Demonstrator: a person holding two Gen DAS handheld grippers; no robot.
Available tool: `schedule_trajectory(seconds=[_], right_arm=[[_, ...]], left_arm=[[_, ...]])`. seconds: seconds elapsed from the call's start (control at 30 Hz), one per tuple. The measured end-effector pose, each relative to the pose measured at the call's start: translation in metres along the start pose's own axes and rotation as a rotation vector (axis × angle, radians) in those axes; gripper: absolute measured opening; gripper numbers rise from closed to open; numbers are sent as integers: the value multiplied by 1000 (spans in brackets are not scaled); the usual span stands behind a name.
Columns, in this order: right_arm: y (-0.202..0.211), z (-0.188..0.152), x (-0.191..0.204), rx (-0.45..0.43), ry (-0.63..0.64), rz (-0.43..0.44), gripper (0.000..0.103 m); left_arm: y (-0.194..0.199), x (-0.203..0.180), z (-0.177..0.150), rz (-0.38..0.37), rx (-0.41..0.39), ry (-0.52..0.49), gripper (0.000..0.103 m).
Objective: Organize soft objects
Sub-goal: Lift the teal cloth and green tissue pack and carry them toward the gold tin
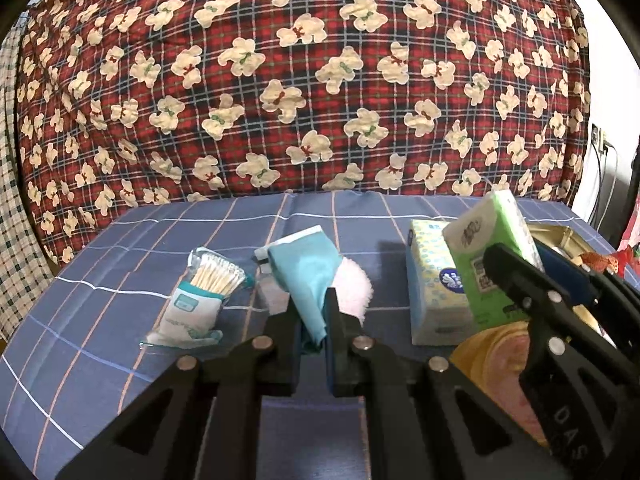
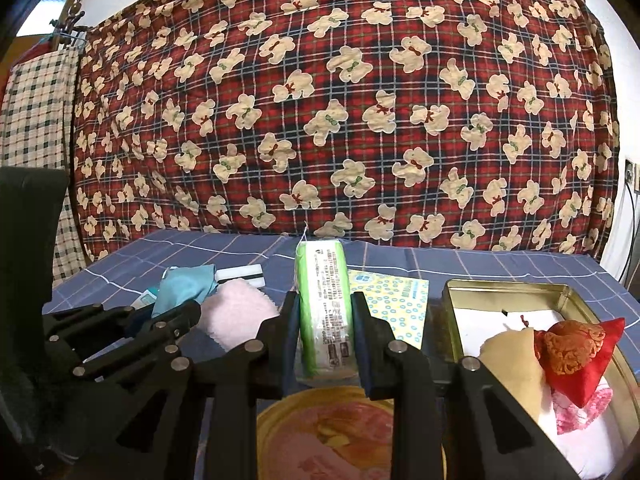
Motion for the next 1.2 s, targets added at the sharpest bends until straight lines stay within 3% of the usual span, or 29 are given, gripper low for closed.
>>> schedule_trajectory(seconds=[0.97, 1.2], right_arm=[[17, 1, -18, -53, -20, -95, 28], [19, 0, -28, -51, -42, -124, 28]], left_arm=[[8, -19, 4, -44, -43, -5, 7], [3, -28, 4, -74, -20, 1, 7]])
Point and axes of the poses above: each gripper's, at about its wrist camera, not at the fingertips, and y roughly against the way its jaws point, x to its left, z to its top, the point moved 6 cm from there along -y, roughly the way its jaws point, and after that the axes turned 1 degree about y, right-handed, at the moved point
